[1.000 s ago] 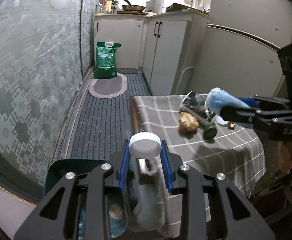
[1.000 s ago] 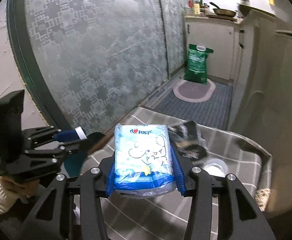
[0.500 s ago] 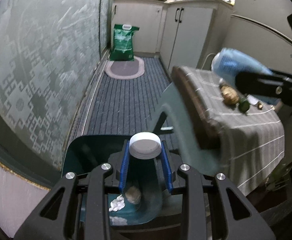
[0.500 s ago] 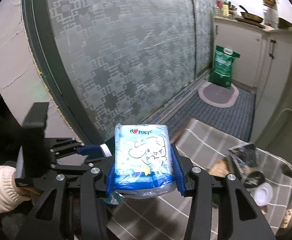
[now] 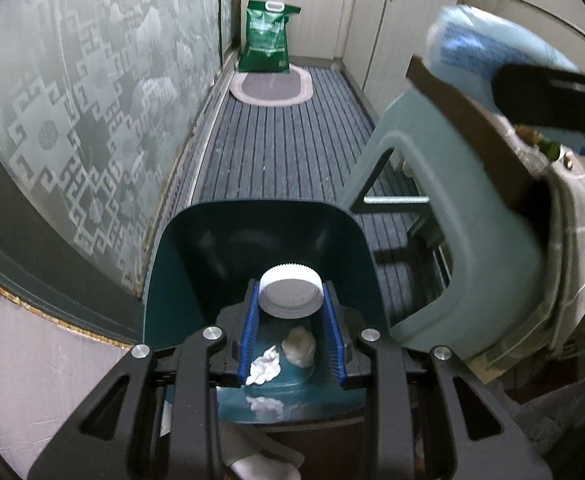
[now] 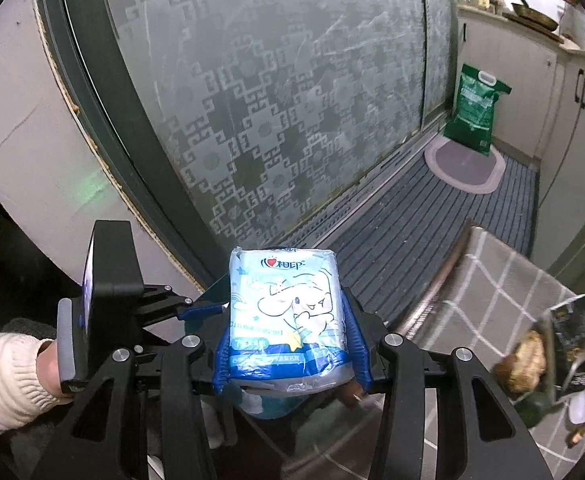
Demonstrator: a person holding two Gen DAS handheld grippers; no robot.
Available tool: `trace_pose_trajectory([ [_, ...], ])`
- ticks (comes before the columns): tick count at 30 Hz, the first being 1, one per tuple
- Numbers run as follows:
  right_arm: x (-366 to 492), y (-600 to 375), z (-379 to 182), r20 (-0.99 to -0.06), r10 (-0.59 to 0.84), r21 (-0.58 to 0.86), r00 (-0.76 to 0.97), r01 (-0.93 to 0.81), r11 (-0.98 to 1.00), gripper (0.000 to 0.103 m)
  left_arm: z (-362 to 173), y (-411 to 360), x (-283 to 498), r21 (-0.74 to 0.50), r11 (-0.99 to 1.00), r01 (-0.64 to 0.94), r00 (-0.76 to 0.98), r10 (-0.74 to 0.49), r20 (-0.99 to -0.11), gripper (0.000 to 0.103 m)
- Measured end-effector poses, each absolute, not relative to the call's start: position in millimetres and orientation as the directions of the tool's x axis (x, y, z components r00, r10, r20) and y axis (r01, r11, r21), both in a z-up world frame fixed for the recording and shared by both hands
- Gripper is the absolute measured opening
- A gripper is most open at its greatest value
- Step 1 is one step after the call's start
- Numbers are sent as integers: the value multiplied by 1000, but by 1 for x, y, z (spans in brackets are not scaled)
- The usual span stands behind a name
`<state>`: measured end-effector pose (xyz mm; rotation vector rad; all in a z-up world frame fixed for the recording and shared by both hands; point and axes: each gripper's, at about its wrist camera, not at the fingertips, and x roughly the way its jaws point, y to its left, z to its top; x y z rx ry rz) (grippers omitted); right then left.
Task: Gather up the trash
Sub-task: 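Carry the white lid and blue-white wipes pack with both grippers over the bin, then open both grippers to drop the lid and wipes pack into the bin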
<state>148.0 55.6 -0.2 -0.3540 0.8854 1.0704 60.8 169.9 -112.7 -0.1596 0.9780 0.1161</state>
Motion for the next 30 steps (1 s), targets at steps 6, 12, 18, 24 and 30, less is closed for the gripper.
trace_pose_trajectory([
  [6, 146, 74, -12, -796, 584, 168, 161, -867, 469, 47, -133, 172, 59, -66, 985, -157, 491, 20, -871, 32],
  [12, 144, 91, -26, -823, 548, 172, 150, -854, 492, 47, -145, 178, 56, -69, 986, -151, 461, 8, -887, 33],
  [18, 145, 105, -39, -842, 517, 168, 152, -837, 520, 47, -146, 188, 50, -73, 984, -163, 462, 11, -887, 34],
  [24, 145, 119, -58, -861, 491, 177, 131, -828, 532, 47, -129, 194, 38, -78, 983, -165, 503, 15, -864, 32],
  [30, 143, 132, -79, -882, 457, 175, 114, -821, 543, 47, -116, 197, 30, -75, 984, -159, 530, 21, -848, 22],
])
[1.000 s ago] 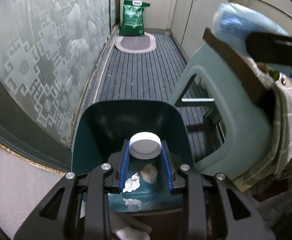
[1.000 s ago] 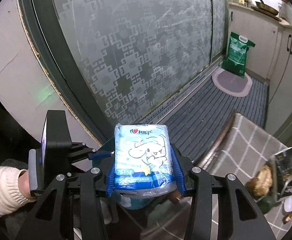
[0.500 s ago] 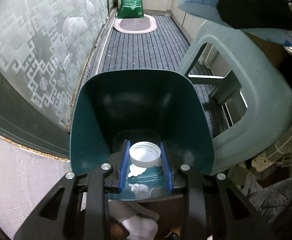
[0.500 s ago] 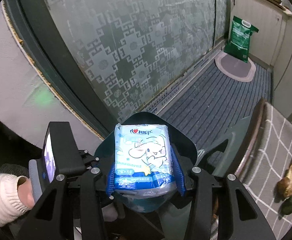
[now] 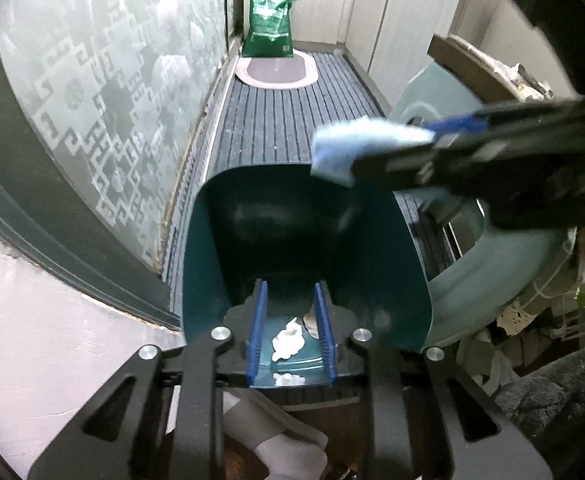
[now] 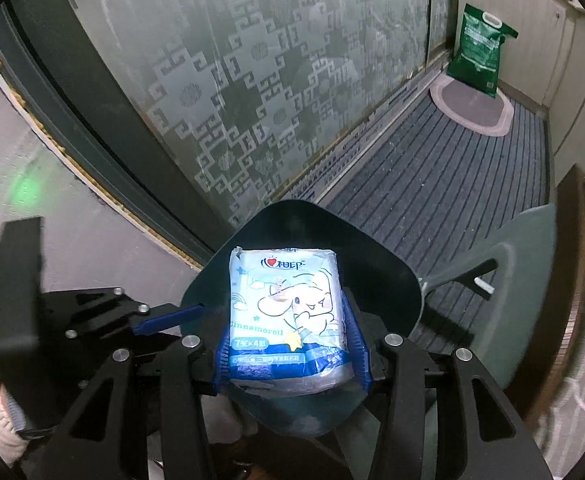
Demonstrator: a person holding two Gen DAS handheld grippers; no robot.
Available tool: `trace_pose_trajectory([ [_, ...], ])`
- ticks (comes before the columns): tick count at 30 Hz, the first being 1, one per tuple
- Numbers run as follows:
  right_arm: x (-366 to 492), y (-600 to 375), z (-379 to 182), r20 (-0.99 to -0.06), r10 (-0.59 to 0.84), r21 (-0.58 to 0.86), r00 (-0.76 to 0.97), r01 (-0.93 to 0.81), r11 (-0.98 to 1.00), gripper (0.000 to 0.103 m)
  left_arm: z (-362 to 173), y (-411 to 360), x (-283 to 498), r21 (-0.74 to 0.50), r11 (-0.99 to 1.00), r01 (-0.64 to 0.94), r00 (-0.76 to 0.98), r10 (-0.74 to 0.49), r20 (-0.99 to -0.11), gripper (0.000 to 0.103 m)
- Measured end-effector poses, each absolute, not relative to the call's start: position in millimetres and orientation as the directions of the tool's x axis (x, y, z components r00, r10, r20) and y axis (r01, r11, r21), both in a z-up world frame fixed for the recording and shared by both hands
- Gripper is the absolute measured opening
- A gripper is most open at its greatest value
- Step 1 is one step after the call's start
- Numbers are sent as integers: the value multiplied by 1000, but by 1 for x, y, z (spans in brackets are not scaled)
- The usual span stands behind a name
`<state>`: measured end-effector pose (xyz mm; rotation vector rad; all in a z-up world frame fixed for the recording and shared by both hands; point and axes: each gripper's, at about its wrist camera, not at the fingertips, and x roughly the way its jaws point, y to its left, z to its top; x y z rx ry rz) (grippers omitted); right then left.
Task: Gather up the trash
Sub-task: 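Open both grippers to drop the lid and wipes pack into the bin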
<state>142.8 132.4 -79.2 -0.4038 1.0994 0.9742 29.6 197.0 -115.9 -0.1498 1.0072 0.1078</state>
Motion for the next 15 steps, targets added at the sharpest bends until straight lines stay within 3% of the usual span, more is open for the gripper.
trace_pose_trajectory([
  [15, 136, 153, -152, -944, 323, 134, 69, -813, 567, 47, -48, 214, -3, -98, 975, -200, 675, 65, -735, 19],
])
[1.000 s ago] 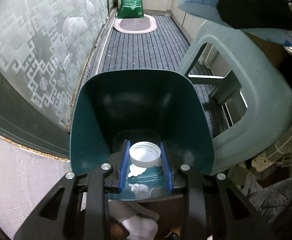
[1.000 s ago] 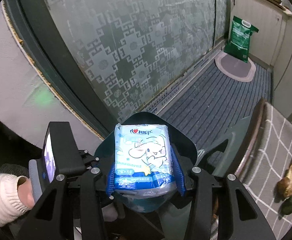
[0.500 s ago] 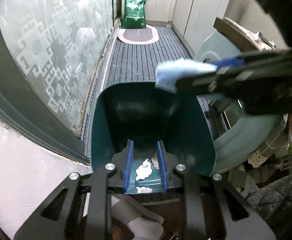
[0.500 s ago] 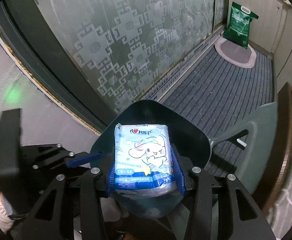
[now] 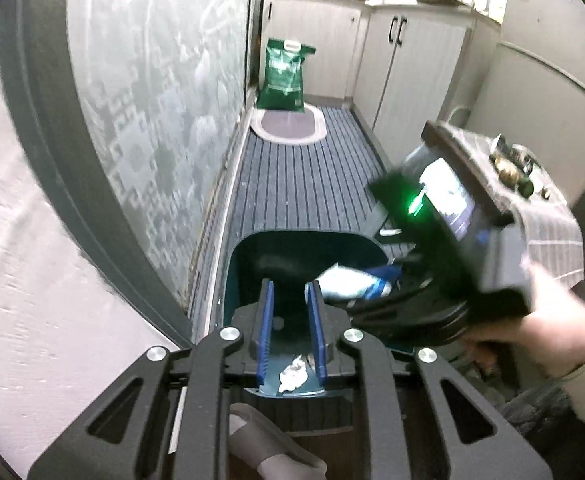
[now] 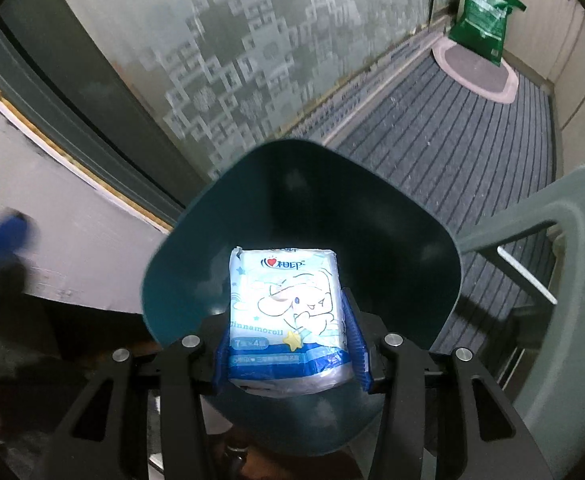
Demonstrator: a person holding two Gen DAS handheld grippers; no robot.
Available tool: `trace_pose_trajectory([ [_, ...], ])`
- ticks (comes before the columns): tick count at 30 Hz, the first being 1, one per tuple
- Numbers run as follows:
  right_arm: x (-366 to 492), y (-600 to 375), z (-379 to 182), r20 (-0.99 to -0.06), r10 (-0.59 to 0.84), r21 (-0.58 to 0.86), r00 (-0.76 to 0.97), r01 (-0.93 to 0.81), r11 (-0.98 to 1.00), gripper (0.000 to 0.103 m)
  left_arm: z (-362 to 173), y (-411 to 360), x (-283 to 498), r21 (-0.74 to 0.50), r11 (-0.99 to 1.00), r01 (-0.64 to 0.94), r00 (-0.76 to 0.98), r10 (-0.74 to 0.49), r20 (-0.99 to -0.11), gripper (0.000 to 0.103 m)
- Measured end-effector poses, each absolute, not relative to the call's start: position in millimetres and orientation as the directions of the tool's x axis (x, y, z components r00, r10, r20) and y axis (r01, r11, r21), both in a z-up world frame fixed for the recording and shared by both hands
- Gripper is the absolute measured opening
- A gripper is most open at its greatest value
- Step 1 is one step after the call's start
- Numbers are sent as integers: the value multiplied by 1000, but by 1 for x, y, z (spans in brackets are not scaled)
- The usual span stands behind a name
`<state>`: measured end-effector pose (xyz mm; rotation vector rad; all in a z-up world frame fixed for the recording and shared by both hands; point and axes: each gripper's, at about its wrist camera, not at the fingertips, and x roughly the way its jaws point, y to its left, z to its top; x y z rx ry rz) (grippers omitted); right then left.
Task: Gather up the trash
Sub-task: 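Open both grippers to drop the lid and wipes pack into the bin, then move both grippers back toward the table with the ginger and bottle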
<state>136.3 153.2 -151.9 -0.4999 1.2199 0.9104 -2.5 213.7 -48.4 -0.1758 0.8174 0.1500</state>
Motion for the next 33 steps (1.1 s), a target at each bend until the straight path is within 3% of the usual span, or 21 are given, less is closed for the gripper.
trace_pose_trajectory([
  [7, 131, 160, -175, -963, 263, 99, 63, -824, 558, 48, -16, 204, -13, -125, 975, -185, 737, 54, -674, 19],
  [9, 130, 160, -182, -967, 248, 100, 52, -821, 562, 54, -9, 201, -15, -131, 975, -180, 751, 50, -659, 19],
  [13, 129, 157, -187, -973, 226, 86, 53, -820, 566, 54, 2, 200, -18, -147, 973, -179, 775, 47, -630, 19],
  [22, 126, 153, -174, -963, 266, 112, 48, -825, 555, 54, 24, 198, -24, -171, 968, -185, 816, 54, -576, 23],
  [27, 120, 150, -148, -940, 336, 138, 58, -837, 530, 42, 35, 193, -25, -182, 967, -181, 835, 53, -548, 29],
  [33, 110, 145, -103, -894, 443, 174, 69, -858, 484, 40, 46, 184, -23, -179, 969, -168, 852, 51, -521, 32],
])
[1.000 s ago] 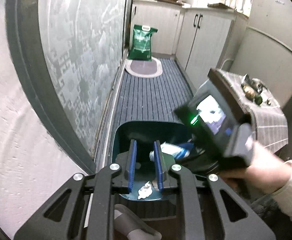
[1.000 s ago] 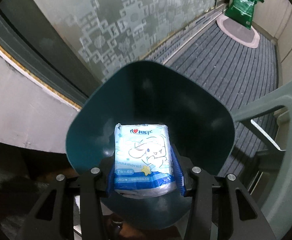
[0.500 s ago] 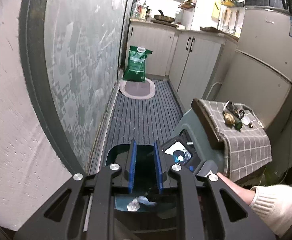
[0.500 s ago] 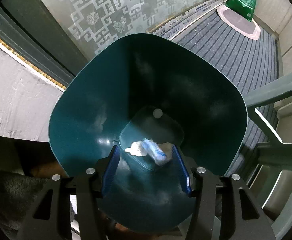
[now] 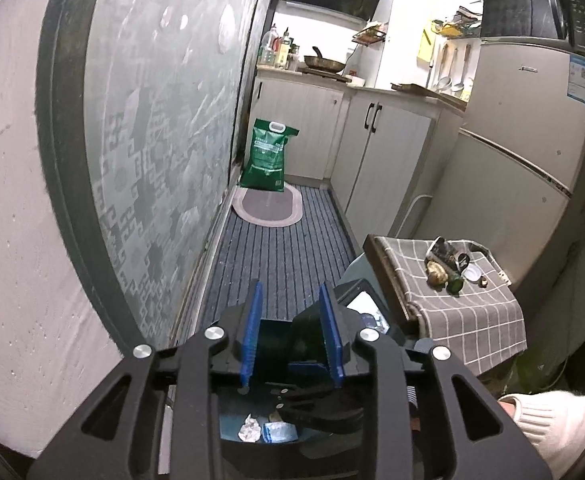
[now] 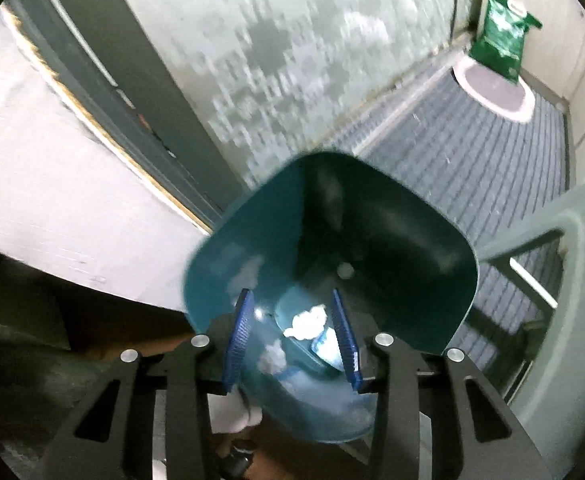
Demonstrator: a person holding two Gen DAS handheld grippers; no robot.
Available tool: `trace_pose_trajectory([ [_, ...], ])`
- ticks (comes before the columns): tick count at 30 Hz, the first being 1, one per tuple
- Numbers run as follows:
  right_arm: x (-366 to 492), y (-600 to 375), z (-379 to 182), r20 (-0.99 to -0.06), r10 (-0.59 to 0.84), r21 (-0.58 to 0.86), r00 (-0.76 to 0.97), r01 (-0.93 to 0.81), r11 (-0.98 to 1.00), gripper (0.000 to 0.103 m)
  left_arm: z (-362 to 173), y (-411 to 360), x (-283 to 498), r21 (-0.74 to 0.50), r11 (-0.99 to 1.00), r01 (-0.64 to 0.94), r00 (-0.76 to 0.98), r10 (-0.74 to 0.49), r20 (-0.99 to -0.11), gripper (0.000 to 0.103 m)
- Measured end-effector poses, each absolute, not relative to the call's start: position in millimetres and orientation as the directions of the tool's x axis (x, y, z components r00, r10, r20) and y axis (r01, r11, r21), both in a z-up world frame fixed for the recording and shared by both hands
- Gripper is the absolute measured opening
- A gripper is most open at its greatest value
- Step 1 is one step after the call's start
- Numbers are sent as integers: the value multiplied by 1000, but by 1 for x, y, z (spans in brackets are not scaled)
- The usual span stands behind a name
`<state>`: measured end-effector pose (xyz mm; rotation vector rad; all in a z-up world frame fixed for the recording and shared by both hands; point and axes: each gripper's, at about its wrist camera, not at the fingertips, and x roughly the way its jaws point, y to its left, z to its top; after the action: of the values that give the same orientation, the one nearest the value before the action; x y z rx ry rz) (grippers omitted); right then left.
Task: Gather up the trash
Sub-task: 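Move both grippers back toward the table with the ginger and bottle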
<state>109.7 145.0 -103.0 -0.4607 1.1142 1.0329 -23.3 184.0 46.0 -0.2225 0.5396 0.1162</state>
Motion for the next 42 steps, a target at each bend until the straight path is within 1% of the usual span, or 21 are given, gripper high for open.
trace_pose_trajectory([
  [4, 106, 132, -66, -848, 520, 186, 100, -863, 470, 39, 53, 178, -21, -184, 970, -157, 866, 45, -499, 36],
  [8, 111, 110, -30, -800, 580, 181, 151, -862, 473, 39, 56, 171, -15, -187, 971, -148, 870, 38, -492, 37],
  [15, 126, 70, 3, -755, 611, 152, 237, -844, 514, 39, 59, 153, -3, -194, 973, -122, 878, 15, -478, 40],
  [29, 167, -27, 28, -706, 606, 148, 367, -760, 632, 39, 38, 90, 45, -176, 984, -22, 848, -75, -525, 40],
  [42, 197, -110, 27, -699, 548, 129, 460, -672, 729, 39, -2, 29, 96, -180, 979, 94, 758, -188, -624, 40],
])
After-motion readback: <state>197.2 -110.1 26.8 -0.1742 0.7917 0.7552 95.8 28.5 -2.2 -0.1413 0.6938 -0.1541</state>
